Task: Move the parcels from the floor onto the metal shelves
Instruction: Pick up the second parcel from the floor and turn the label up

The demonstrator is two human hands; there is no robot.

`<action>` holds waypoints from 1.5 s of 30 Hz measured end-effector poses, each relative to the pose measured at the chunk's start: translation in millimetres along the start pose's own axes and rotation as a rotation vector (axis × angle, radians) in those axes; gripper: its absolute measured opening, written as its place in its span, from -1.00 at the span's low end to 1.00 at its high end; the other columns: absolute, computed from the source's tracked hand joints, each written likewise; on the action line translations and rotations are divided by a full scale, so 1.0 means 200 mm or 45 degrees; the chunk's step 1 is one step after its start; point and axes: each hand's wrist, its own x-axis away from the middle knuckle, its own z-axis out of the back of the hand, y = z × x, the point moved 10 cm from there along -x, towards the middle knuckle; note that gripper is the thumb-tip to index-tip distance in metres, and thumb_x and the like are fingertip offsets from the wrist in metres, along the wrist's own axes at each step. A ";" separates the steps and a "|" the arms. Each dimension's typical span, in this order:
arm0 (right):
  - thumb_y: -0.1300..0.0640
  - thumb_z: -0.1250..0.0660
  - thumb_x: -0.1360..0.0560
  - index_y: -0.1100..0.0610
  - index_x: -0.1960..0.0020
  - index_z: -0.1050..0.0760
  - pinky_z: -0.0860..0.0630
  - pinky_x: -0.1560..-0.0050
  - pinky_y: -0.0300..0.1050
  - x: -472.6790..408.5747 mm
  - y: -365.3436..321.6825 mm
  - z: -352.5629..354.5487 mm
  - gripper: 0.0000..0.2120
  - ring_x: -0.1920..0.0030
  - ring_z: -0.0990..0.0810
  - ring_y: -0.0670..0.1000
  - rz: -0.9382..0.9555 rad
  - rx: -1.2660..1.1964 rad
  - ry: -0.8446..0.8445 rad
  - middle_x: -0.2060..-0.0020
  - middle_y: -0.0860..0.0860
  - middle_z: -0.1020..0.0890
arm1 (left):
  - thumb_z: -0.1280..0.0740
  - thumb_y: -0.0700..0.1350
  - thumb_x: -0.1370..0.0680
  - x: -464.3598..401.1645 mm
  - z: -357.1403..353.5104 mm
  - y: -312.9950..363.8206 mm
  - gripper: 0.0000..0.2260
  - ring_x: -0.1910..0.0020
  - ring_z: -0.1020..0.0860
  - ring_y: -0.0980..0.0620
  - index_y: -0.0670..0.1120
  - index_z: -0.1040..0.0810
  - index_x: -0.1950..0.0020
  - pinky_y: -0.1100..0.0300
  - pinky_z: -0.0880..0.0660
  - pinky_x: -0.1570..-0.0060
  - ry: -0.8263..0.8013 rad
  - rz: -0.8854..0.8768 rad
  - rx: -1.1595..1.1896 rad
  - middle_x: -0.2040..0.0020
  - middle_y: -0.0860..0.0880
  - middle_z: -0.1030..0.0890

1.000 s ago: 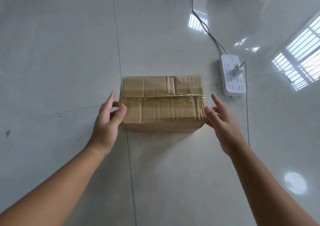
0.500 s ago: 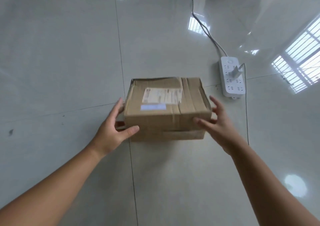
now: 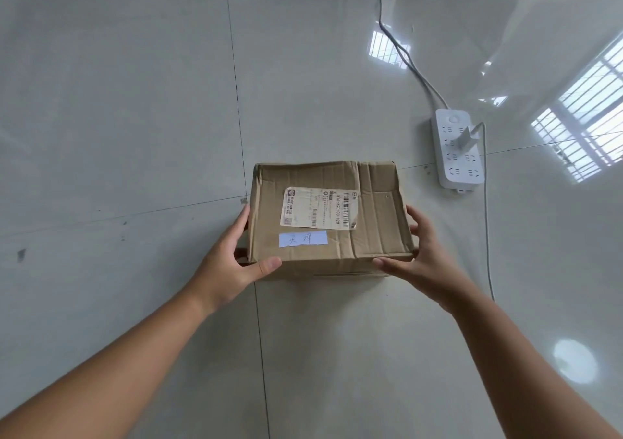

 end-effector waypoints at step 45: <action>-0.47 -0.67 -0.05 -0.36 -0.67 -0.06 -0.59 -0.35 0.37 -0.06 -0.07 0.02 0.33 -0.48 -0.52 0.17 0.146 0.121 -0.033 -0.62 -0.05 -0.32 | -0.69 -0.30 -0.33 -0.09 -0.03 -0.02 0.16 -0.34 -0.51 0.53 0.11 -0.08 -0.74 0.55 -0.46 -0.20 -0.081 -0.080 0.198 -0.55 0.23 -0.47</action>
